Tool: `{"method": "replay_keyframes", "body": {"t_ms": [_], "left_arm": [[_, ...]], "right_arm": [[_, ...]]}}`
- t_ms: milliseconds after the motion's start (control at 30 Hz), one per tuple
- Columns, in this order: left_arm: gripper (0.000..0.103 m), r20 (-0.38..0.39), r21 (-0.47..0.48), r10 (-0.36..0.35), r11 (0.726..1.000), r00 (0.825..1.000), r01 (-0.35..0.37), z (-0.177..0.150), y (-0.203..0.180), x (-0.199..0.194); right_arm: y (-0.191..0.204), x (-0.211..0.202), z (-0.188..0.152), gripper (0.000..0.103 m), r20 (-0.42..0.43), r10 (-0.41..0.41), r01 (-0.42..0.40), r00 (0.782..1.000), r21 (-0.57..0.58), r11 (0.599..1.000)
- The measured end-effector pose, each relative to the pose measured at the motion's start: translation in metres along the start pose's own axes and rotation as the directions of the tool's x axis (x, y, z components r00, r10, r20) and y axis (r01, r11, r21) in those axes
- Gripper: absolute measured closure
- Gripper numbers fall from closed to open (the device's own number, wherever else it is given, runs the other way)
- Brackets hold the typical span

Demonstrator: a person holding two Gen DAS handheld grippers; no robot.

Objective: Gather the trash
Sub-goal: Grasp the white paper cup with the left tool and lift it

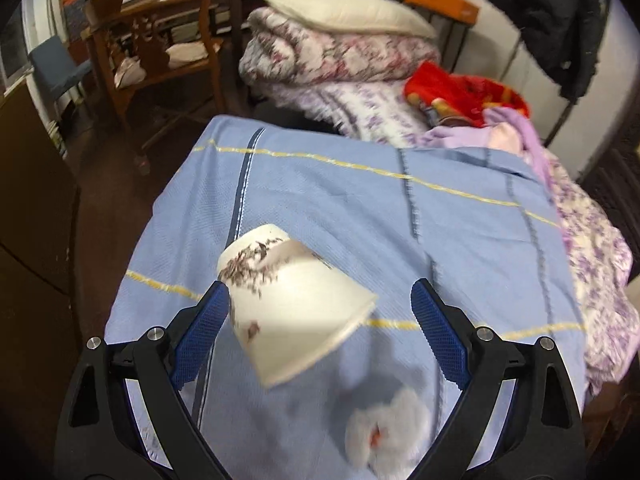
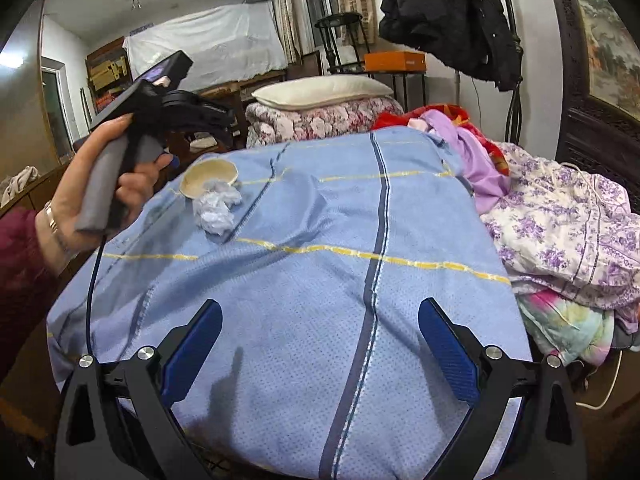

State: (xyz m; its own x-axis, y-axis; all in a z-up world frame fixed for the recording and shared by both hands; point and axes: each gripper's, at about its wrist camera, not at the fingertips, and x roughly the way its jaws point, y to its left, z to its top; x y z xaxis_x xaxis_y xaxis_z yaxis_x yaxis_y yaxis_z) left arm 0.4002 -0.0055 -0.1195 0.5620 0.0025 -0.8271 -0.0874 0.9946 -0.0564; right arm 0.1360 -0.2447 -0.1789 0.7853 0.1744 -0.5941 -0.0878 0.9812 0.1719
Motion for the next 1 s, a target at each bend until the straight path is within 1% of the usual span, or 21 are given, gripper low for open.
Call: {"method": "replay_keyframes", "body": {"t_ms": [67,167,300,367,433,500,600,700,767,833,933,1000], "left_arm": [[0.014,-0.030,-0.002,0.020,1.000,0.999,-0.020,0.002,0.000,0.015],[0.013,-0.044,0.006,0.058,0.998,0.997,-0.058,0.001,0.004,0.028],[0.010,-0.054,-0.003,0.020,1.000,0.998,-0.020,-0.007,0.014,0.033],[0.009,-0.054,0.004,0.025,1.000,0.998,-0.025,-0.012,0.017,0.035],[0.009,-0.066,0.016,0.046,0.999,0.997,-0.045,-0.020,0.022,0.039],[0.008,-0.018,0.066,0.066,0.996,0.998,-0.065,-0.032,0.022,0.033],[0.008,-0.002,0.072,0.030,0.997,1.000,-0.030,-0.044,0.031,0.024],[0.008,0.007,0.049,-0.002,0.999,1.000,0.002,-0.051,0.044,0.017],[0.008,0.029,0.017,-0.055,0.998,0.998,0.055,-0.053,0.053,0.010],[0.008,0.046,-0.011,-0.083,0.996,0.996,0.083,-0.052,0.058,0.007],[0.008,0.058,-0.024,-0.077,0.997,0.995,0.078,-0.047,0.058,0.007],[0.008,0.075,-0.019,-0.048,0.999,0.996,0.050,-0.040,0.053,0.009]], "right_arm": [[-0.004,0.006,0.001,0.006,-0.021,0.003,-0.003,1.000,0.020,1.000],[-0.010,0.013,0.001,0.006,-0.042,0.012,-0.010,0.999,0.047,0.999],[-0.005,0.015,-0.001,0.007,-0.046,0.006,-0.005,0.999,0.028,1.000],[-0.004,0.016,-0.001,0.006,-0.048,0.005,-0.004,0.999,0.026,1.000],[-0.004,0.016,-0.001,0.006,-0.049,0.004,-0.003,0.999,0.026,1.000],[-0.005,0.018,0.000,0.006,-0.051,0.000,0.001,0.999,0.023,1.000],[-0.003,0.019,0.000,0.006,-0.057,-0.010,0.011,0.998,0.015,1.000],[-0.002,0.020,0.000,0.006,-0.063,-0.023,0.024,0.998,0.006,1.000],[0.000,0.021,0.000,0.005,-0.066,-0.031,0.031,0.997,0.000,1.000],[0.002,0.022,0.000,0.005,-0.070,-0.042,0.042,0.997,-0.006,0.999],[0.004,0.022,0.000,0.005,-0.073,-0.052,0.051,0.996,-0.013,0.999],[0.005,0.023,-0.001,0.005,-0.076,-0.059,0.058,0.995,-0.020,0.998]]}}
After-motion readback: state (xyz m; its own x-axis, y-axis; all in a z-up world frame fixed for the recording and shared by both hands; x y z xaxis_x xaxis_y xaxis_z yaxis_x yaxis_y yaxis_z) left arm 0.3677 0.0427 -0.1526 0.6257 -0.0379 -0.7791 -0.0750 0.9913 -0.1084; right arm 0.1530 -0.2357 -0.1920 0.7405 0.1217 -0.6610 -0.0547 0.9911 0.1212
